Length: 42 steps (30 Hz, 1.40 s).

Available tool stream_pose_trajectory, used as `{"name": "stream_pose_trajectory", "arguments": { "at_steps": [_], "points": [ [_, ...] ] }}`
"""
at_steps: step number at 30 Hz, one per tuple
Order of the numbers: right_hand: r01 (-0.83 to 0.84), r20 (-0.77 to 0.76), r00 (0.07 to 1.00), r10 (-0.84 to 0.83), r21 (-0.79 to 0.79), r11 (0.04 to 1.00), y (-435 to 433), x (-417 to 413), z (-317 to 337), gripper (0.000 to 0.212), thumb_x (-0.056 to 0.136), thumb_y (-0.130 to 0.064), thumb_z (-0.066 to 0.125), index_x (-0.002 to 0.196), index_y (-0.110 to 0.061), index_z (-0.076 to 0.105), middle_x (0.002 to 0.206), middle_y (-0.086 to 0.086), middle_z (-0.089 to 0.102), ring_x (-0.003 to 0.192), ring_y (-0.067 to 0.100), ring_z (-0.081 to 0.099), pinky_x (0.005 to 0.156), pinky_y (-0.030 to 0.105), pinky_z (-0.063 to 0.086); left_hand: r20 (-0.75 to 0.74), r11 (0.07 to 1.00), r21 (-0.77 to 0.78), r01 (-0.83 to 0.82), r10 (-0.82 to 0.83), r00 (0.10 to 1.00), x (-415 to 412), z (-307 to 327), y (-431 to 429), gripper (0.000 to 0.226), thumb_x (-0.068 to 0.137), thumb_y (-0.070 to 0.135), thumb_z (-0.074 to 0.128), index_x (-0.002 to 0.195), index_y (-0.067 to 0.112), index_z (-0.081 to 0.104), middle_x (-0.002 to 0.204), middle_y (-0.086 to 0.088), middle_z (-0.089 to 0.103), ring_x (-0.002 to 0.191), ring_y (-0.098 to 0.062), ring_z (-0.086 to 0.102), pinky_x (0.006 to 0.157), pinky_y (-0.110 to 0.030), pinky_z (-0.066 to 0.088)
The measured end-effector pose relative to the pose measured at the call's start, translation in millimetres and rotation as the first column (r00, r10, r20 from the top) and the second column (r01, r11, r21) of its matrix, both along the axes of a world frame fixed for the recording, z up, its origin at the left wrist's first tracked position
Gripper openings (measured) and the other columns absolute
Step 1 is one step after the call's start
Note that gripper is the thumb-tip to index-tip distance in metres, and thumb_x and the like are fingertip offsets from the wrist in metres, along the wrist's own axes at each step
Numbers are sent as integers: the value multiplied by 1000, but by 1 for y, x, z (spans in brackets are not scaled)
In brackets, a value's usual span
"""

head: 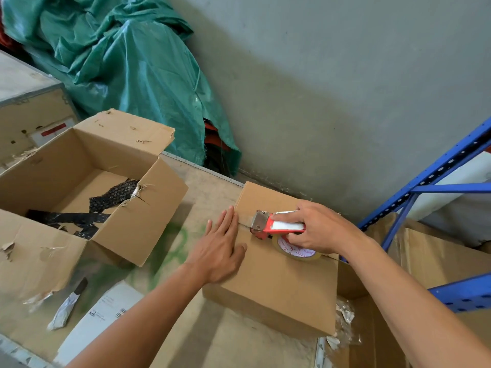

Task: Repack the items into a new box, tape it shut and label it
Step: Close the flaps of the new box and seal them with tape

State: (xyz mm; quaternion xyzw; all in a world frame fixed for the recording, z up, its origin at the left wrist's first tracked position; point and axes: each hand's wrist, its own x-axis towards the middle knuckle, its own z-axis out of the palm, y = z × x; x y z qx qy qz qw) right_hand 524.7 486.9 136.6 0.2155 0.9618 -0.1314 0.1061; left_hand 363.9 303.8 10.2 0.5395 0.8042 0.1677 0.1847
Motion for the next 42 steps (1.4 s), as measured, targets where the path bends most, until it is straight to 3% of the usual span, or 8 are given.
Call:
{"name": "stream_pose_trajectory", "arguments": {
  "at_steps": [3, 9, 14, 19, 24, 26, 30, 42],
  "points": [
    [-11, 25, 1000, 10, 7, 1000, 0, -1, 1, 58, 91, -31, 60, 138, -62, 49, 88, -7, 44, 80, 15, 48, 69, 39, 45, -42, 998, -45, 42, -44, 998, 0, 4, 0, 101, 93, 77, 28, 160, 16, -17, 165, 1, -25, 157, -19, -5, 128, -43, 4],
    [-57, 84, 995, 54, 30, 998, 3, 2, 5, 37, 91, -36, 59, 118, -62, 60, 87, -7, 43, 85, 19, 51, 71, 40, 45, 26, 997, -61, 56, -54, 998, -5, 12, 0, 108, 90, 81, 36, 160, 17, -17, 165, 6, -28, 149, -22, 32, 113, -35, 37],
    [-64, 86, 995, 60, 39, 997, 2, 9, 6, 54, 91, -35, 59, 139, -58, 50, 89, -6, 44, 81, 15, 48, 70, 38, 45, 108, 996, -82, 30, -21, 994, -5, 8, 0, 109, 89, 78, 43, 160, 23, -18, 166, -1, -27, 150, -29, 32, 118, -41, 33],
    [-41, 86, 996, 39, 24, 999, 4, 22, 7, 58, 90, -34, 62, 141, -58, 48, 93, -2, 47, 81, 16, 47, 71, 39, 46, 154, 998, -69, 8, 3, 988, -6, 4, -1, 107, 86, 81, 43, 160, 31, -14, 171, -5, 2, 150, -31, 30, 121, -45, 30],
    [-31, 44, 999, 30, 19, 999, 3, 26, 5, 57, 91, -34, 61, 142, -57, 49, 91, -4, 47, 80, 14, 46, 69, 35, 44, 67, 996, -87, -13, 19, 998, -4, 10, -1, 105, 88, 79, 42, 161, 27, -14, 171, -4, -5, 148, -31, 35, 118, -46, 35],
    [-12, 28, 1000, 11, 27, 1000, 3, 25, 5, 58, 90, -34, 61, 141, -57, 49, 90, -6, 47, 81, 14, 47, 71, 37, 46, -25, 999, -29, -16, 15, 1000, 9, 12, 3, 100, 93, 68, 42, 162, 19, -11, 169, -7, -17, 151, -33, 26, 120, -48, 31],
    [-28, 59, 998, 26, 30, 999, 1, 22, 7, 59, 88, -29, 61, 140, -56, 52, 89, -6, 49, 82, 16, 51, 72, 42, 49, -150, 1000, -18, 7, -10, 989, 26, -2, 7, 85, 99, 68, 19, 161, 19, -11, 166, -3, -20, 153, -27, -23, 128, -44, 2],
    [11, 89, 996, -12, 4, 1000, 16, 56, 15, 40, 86, -25, 63, 118, -48, 69, 83, -5, 55, 77, 19, 57, 70, 41, 52, -213, 997, -78, 20, -36, 976, 19, -3, 5, 80, 100, 71, 11, 160, 25, -16, 165, -1, -23, 151, -25, -25, 125, -43, -6]
  ]
}}
